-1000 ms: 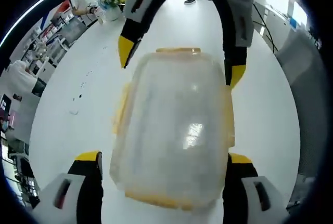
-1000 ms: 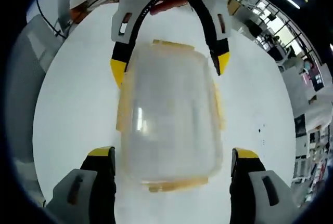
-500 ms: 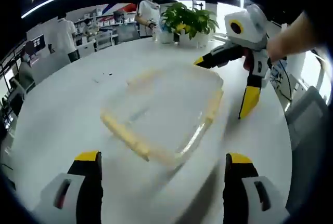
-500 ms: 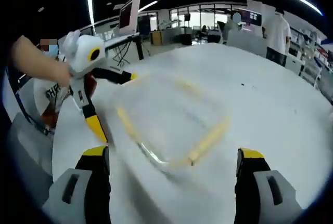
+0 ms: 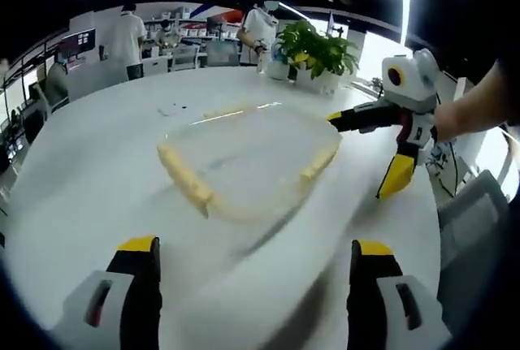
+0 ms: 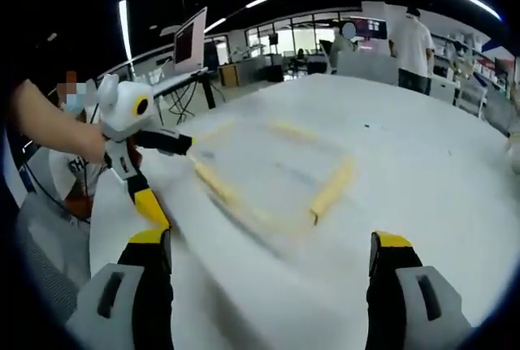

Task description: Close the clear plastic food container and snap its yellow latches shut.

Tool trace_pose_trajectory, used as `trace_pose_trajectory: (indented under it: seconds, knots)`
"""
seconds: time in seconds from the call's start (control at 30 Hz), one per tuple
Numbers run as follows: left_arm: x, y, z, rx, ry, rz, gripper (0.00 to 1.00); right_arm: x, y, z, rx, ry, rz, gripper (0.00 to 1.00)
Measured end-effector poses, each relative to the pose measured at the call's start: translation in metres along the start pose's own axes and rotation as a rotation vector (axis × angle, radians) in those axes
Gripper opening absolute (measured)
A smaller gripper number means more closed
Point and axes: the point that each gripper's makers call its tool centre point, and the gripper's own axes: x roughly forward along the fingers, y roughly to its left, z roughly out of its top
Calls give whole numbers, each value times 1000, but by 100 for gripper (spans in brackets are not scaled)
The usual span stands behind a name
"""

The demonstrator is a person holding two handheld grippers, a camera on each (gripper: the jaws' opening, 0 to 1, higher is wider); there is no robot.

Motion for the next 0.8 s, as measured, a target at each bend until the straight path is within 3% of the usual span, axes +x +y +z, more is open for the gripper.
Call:
trace_pose_trajectory:
  seconds: [0.17,0.4,0.53,0.8]
  knots:
    - [-14,-1,-8,34,7,23,91,-20,-5,0,53,-36,-29,100]
    - [-41,0,-14,-32,-27,68,91,-50,-2,1,83,-74,-46,100]
    - [-58,0,-25,-44,-22,82,90,-71,-3,-5,109,-83,-62,100]
    - [-99,-2,-46,-147,-25,125,88,-116,7,-12,160,-115,-82,100]
